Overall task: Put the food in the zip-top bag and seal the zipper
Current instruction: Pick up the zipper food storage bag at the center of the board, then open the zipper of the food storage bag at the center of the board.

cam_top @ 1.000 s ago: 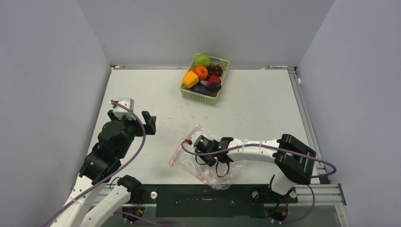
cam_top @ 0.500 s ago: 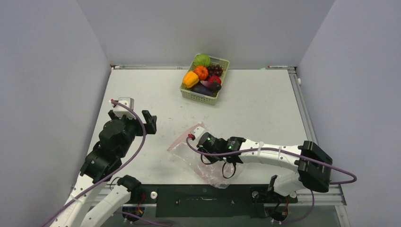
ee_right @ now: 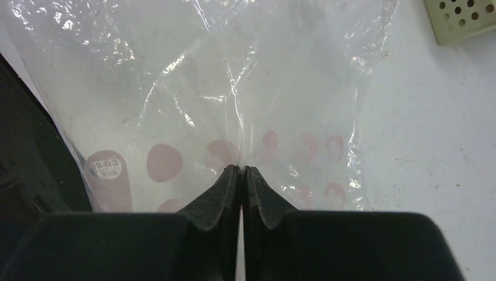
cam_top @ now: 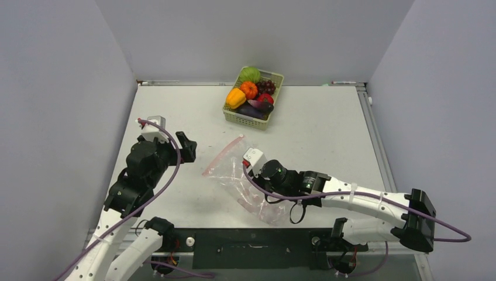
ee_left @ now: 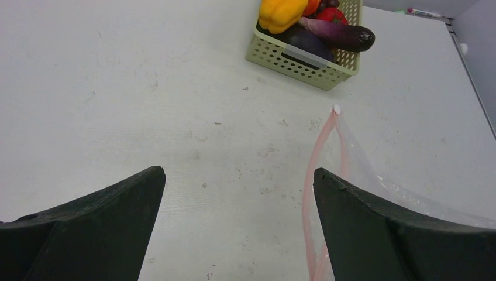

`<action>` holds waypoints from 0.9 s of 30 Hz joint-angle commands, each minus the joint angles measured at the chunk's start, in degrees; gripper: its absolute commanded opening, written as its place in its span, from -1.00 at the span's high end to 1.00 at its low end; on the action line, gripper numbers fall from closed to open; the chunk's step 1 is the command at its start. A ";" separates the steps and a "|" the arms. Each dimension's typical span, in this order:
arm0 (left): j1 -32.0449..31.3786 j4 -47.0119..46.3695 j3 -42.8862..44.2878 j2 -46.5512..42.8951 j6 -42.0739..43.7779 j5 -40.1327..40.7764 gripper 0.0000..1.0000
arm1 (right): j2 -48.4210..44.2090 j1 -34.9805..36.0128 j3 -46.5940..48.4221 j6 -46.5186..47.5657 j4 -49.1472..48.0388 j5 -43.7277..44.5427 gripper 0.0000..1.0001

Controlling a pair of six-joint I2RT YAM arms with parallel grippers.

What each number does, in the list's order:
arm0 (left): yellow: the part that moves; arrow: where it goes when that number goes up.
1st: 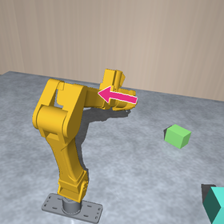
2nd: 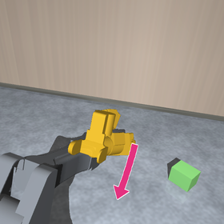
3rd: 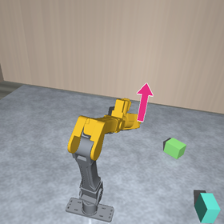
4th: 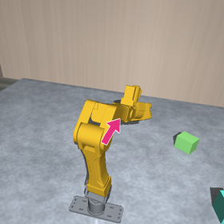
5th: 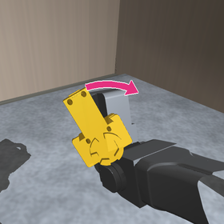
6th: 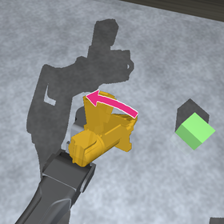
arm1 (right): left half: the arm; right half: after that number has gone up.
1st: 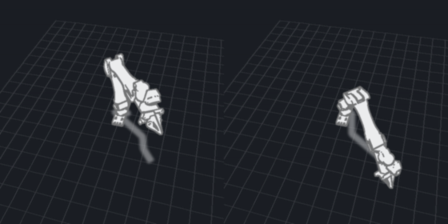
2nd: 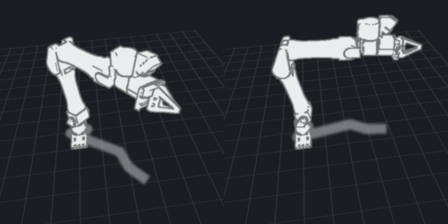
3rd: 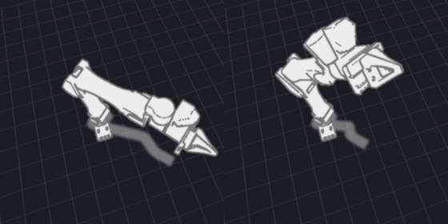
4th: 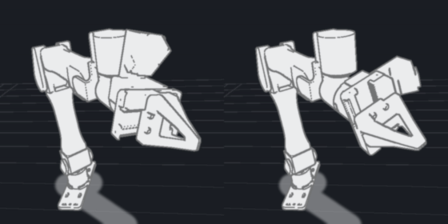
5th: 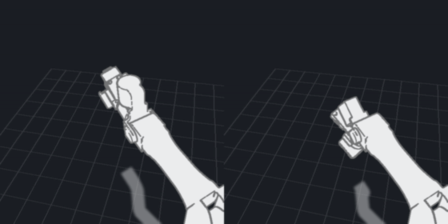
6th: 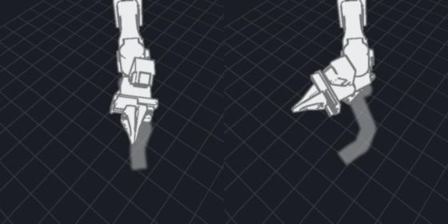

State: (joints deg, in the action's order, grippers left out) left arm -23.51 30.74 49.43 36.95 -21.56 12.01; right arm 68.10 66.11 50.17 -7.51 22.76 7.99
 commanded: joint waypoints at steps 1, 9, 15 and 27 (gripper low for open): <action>1.70 -0.59 1.11 0.16 -3.70 -5.09 -0.95 | -3.78 0.54 -1.47 3.88 -4.16 1.69 0.90; 7.14 1.06 1.29 2.04 -9.31 -18.47 -0.90 | -10.23 1.04 -4.76 12.55 -7.72 -3.76 0.90; 8.55 0.84 1.05 3.46 -11.94 -29.14 -0.80 | -15.18 1.26 -6.78 20.01 -9.98 -6.09 0.90; 9.60 4.73 3.25 4.14 -14.50 -43.48 -0.67 | -17.87 1.26 -7.71 28.59 -11.25 -8.85 0.90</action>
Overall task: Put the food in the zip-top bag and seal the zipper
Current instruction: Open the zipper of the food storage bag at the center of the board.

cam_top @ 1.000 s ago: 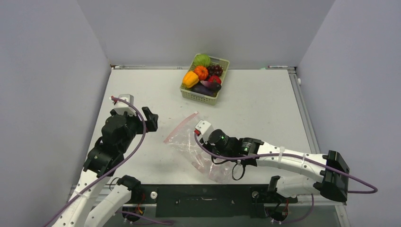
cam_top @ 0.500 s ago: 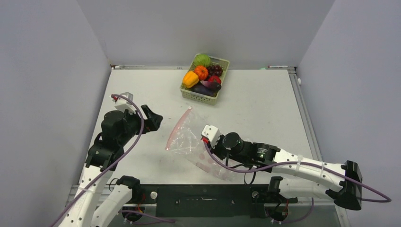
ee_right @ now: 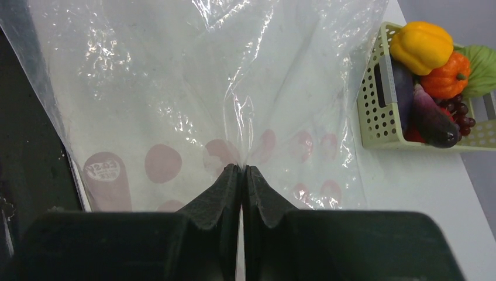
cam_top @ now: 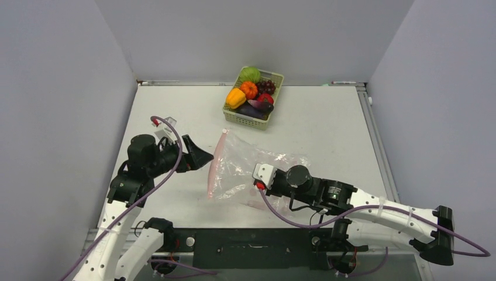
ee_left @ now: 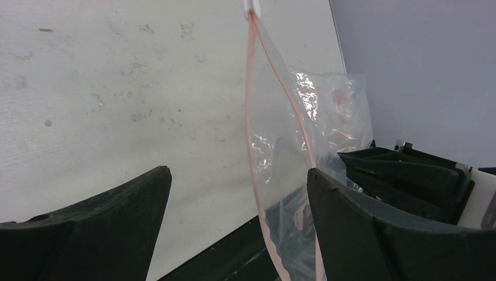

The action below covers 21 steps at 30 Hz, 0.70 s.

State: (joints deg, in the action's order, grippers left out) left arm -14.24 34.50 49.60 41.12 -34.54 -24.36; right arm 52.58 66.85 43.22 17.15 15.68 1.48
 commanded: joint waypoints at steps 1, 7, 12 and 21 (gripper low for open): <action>0.33 1.19 3.04 -0.01 -1.77 -7.89 -0.64 | -2.68 0.51 -0.91 4.29 -4.43 -2.85 0.90; 0.28 2.33 1.48 -0.65 -2.35 -10.24 -0.56 | -3.49 0.69 -0.80 5.39 -4.82 -4.10 0.90; 0.31 0.84 -0.41 -0.51 -3.21 -13.91 -0.51 | -3.42 1.19 -0.34 6.20 -5.34 -4.65 0.90; 0.36 1.22 -2.28 0.14 -1.95 -16.36 -0.22 | -2.70 2.96 0.79 7.45 -7.14 -3.58 0.90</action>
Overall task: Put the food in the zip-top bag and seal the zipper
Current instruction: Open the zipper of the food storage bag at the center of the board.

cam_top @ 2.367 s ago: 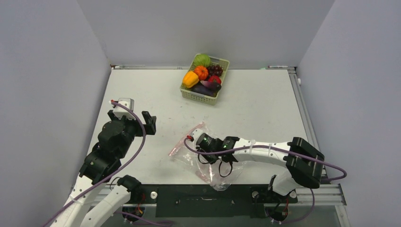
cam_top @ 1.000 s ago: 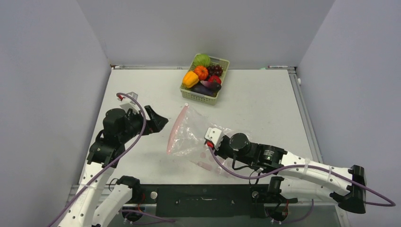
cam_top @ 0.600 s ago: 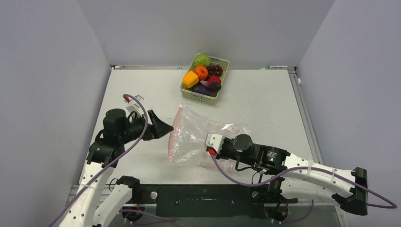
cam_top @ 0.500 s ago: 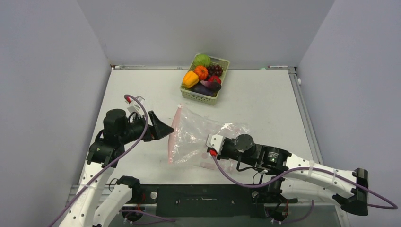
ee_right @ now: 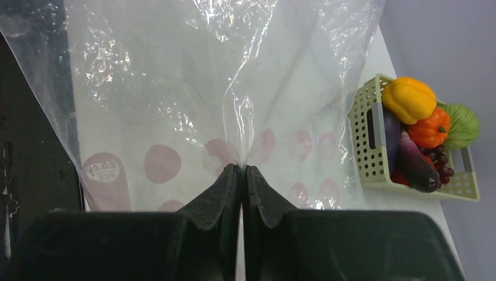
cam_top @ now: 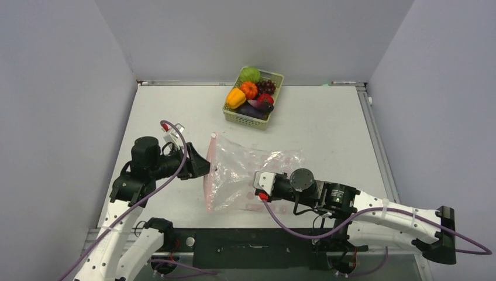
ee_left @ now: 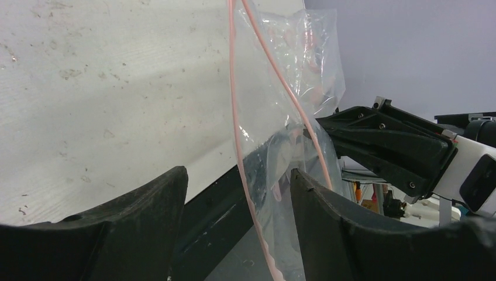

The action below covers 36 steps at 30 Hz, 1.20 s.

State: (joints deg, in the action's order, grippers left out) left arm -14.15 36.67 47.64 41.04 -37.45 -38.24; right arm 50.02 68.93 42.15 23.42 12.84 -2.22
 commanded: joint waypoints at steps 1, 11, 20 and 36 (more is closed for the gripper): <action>0.27 -1.01 -0.41 0.28 0.95 -2.78 -0.18 | 0.16 0.97 2.07 1.33 -4.17 0.43 0.90; 0.26 -2.88 -1.85 0.91 1.00 -4.64 0.41 | 1.72 1.29 2.41 1.57 -4.89 2.04 0.90; 0.20 -5.17 -0.37 2.56 0.49 -5.99 1.00 | 3.16 1.31 3.04 0.04 -5.65 4.68 0.89; 0.20 3.24 13.47 5.97 7.90 2.90 1.00 | 3.25 0.79 8.08 -8.63 -2.80 16.96 -0.64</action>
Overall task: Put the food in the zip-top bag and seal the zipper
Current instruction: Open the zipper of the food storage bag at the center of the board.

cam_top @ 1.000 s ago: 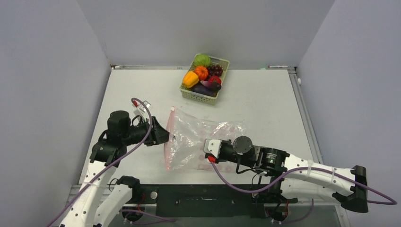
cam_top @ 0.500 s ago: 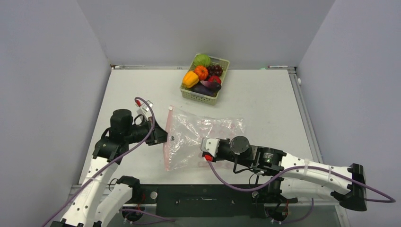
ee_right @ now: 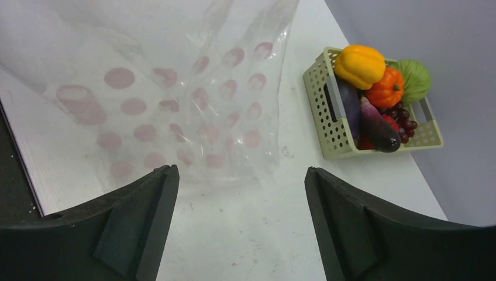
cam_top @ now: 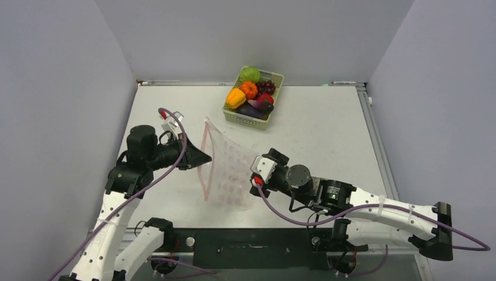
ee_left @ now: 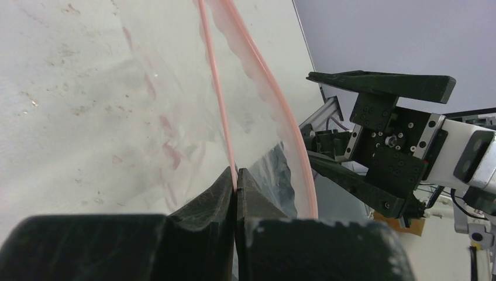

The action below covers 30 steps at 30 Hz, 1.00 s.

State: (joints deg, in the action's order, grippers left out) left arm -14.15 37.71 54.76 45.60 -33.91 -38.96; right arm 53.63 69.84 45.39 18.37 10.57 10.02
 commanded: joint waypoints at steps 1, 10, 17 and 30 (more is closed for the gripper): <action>0.26 3.10 7.89 2.14 5.17 4.34 1.00 | -0.06 -0.35 5.61 -4.23 -0.16 4.81 -0.70; -1.66 14.07 23.69 8.36 13.42 21.12 1.00 | 4.45 -2.02 13.74 -13.50 2.25 11.45 -0.80; -5.27 18.11 30.84 12.55 15.75 35.50 1.00 | 11.72 -3.88 24.62 -22.06 7.48 7.73 -0.80; -22.81 17.75 33.13 18.02 11.85 59.66 1.00 | 20.05 -3.69 32.35 -35.07 1.68 10.45 -0.85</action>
State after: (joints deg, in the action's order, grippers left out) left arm -32.80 56.25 85.45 63.22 -20.36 10.61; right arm 72.16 66.24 75.31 -11.00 16.56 18.50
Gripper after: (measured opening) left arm 0.002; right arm 0.916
